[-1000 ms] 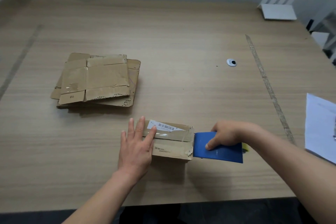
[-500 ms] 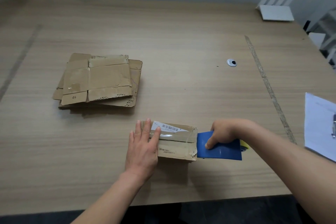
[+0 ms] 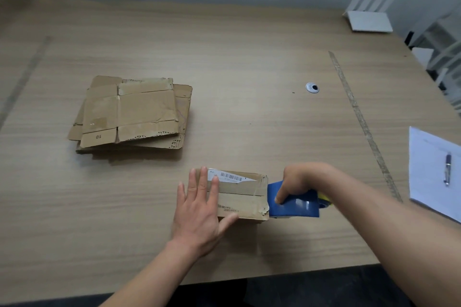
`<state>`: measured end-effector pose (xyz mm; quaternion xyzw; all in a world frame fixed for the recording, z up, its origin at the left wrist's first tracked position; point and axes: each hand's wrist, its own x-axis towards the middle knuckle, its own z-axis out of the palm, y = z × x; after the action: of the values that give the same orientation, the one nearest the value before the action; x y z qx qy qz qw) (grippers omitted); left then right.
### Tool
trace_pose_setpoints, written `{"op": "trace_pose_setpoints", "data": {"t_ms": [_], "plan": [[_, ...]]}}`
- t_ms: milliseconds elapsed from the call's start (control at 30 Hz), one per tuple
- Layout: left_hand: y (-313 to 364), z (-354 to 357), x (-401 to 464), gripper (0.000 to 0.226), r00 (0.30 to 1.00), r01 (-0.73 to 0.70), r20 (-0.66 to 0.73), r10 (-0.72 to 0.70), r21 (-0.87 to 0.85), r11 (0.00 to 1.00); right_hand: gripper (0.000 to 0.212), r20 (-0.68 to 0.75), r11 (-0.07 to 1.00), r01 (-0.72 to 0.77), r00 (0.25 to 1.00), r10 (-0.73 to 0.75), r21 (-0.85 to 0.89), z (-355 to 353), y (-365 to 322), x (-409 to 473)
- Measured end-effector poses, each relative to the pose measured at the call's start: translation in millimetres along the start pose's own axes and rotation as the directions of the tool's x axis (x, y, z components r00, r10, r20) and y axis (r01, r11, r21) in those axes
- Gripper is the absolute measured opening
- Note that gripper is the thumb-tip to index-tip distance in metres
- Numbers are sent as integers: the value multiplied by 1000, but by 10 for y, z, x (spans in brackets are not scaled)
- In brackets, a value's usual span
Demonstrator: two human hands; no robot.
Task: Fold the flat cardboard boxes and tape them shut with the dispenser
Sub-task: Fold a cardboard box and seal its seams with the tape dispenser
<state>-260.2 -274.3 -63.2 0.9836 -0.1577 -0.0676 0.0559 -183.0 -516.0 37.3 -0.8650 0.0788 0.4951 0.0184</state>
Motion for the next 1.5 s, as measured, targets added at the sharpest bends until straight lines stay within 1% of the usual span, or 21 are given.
{"op": "trace_pose_setpoints", "data": {"t_ms": [100, 167, 233, 300, 367, 433, 500, 567, 633, 733, 800, 867, 933, 1033, 1100, 1167, 1233, 1333, 1433, 1467, 1500], "plan": [[38, -29, 9, 107, 999, -14, 40, 13, 27, 1000, 29, -45, 999, -8, 999, 10, 48, 410, -126, 177], [36, -39, 29, 103, 997, -34, 67, 32, 34, 999, 23, -68, 993, -8, 998, 17, 121, 636, -111, 257], [46, -24, 23, 95, 994, -89, 68, 86, 38, 995, 29, -89, 965, -38, 994, 63, 260, 711, 34, 228], [68, -10, 30, 89, 990, -113, 90, 109, 43, 993, 36, -135, 894, -60, 982, 133, 443, 708, 200, 179], [150, -80, 18, 86, 986, -118, 117, 115, 22, 993, 34, -186, 799, -44, 964, 193, 600, 685, 301, 149], [241, -114, 7, 80, 978, -166, 135, 157, 55, 985, 38, -213, 714, -25, 947, 242, 700, 645, 323, 145], [328, -171, 8, 82, 963, -161, 228, 143, 61, 985, 53, -225, 668, -18, 934, 276, 744, 604, 296, 153], [427, -218, 24, 84, 961, -156, 241, 134, 74, 985, 72, -240, 687, -22, 929, 283, 726, 557, 236, 143], [488, -211, 45, 85, 962, -138, 244, 121, 53, 989, 87, -268, 766, -50, 921, 284, 641, 551, 169, 140], [565, -297, 95, 85, 949, -139, 294, 109, 82, 987, 93, -302, 855, -95, 911, 281, 509, 533, 89, 135], [564, -366, 117, 85, 949, -142, 297, 110, 89, 986, 93, -308, 870, -107, 909, 282, 481, 514, 72, 111], [453, -434, 142, 82, 961, -143, 249, 121, 75, 987, 92, -313, 878, -102, 910, 273, 468, 495, 95, 83], [286, -492, 202, 78, 960, -196, 219, 176, 77, 977, 86, -299, 867, -79, 920, 254, 493, 473, 160, 52], [95, -576, 308, 69, 925, -275, 288, 249, 52, 960, 67, -286, 832, -27, 933, 221, 553, 402, 283, -44], [72, -609, 337, 64, 933, -280, 256, 253, 74, 957, 51, -283, 832, -6, 939, 195, 554, 311, 383, -125], [97, -607, 301, 67, 965, -180, 205, 163, 69, 981, 44, -273, 833, -2, 944, 184, 554, 204, 482, -209], [135, -566, 238, 76, 982, -50, 186, 36, 71, 996, 46, -278, 833, 15, 946, 167, 553, 71, 547, -312], [265, -551, 139, 77, 989, 29, 145, -37, 60, 998, 43, -269, 821, 63, 956, 113, 567, -150, 584, -488], [352, -573, 109, 60, 987, 68, 145, -64, -22, 997, 39, -267, 811, 131, 963, 32, 570, -366, 548, -728], [361, -558, 114, 53, 990, 73, 125, -65, -58, 996, 44, -262, 812, 154, 965, -2, 563, -421, 536, -795], [345, -541, 121, 45, 996, 70, 62, -63, -126, 990, 50, -253, 815, 174, 967, -35, 553, -466, 518, -860]]}}
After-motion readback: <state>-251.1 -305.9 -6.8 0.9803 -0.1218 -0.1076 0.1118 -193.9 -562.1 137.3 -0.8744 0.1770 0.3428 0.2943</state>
